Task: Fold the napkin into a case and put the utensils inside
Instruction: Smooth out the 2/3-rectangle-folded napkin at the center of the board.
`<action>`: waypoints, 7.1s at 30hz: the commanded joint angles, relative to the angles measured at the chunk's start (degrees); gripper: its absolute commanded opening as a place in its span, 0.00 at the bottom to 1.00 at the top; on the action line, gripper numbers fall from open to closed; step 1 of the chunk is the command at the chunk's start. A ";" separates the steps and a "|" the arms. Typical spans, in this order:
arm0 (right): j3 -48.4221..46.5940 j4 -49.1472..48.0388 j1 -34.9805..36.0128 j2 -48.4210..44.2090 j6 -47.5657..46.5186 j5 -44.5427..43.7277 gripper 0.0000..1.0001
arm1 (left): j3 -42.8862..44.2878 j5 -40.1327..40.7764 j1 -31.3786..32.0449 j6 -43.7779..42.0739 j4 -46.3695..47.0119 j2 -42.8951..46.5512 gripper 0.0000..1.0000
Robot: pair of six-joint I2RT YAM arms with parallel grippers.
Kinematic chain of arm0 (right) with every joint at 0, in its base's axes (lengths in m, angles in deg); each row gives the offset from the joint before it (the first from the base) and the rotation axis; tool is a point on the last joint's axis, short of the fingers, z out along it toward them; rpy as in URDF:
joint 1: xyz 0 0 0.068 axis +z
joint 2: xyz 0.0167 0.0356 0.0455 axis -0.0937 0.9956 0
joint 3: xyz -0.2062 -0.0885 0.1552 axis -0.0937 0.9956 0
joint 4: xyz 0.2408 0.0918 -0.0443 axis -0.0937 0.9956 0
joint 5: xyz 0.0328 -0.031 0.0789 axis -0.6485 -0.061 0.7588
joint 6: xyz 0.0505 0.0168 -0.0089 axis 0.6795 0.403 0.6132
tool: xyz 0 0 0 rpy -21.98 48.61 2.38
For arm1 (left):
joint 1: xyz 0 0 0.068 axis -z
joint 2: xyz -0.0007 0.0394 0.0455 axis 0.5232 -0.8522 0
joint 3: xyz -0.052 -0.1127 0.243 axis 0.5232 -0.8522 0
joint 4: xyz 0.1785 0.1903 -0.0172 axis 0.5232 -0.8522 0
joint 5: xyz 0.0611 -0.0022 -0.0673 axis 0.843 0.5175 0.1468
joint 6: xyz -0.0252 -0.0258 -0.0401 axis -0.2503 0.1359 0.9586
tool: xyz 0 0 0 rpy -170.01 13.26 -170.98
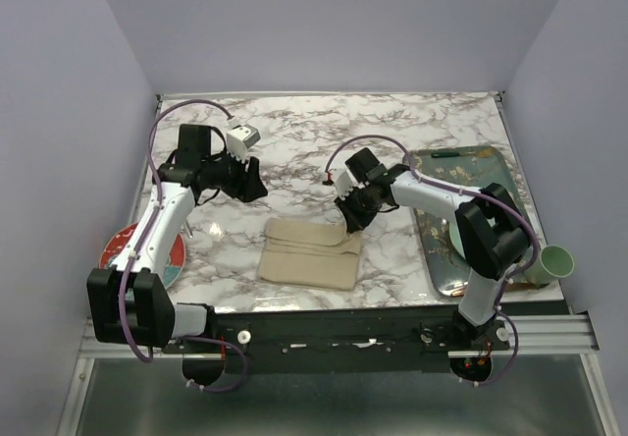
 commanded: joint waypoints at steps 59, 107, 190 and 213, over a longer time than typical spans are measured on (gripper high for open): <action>-24.35 16.17 -8.93 1.82 4.95 9.16 0.37 | 6.96 5.20 7.99 -16.32 3.84 -23.25 0.50; -31.40 14.86 -9.82 22.67 22.03 15.14 0.44 | -12.65 16.11 12.30 -7.61 7.12 -4.16 0.51; -15.14 8.97 -7.09 11.33 4.27 -0.68 0.00 | -14.42 20.95 29.79 -32.92 22.94 -13.82 0.59; -16.28 9.58 -7.18 10.36 2.95 -0.33 0.01 | -9.31 19.46 30.14 -33.45 19.87 -16.82 0.09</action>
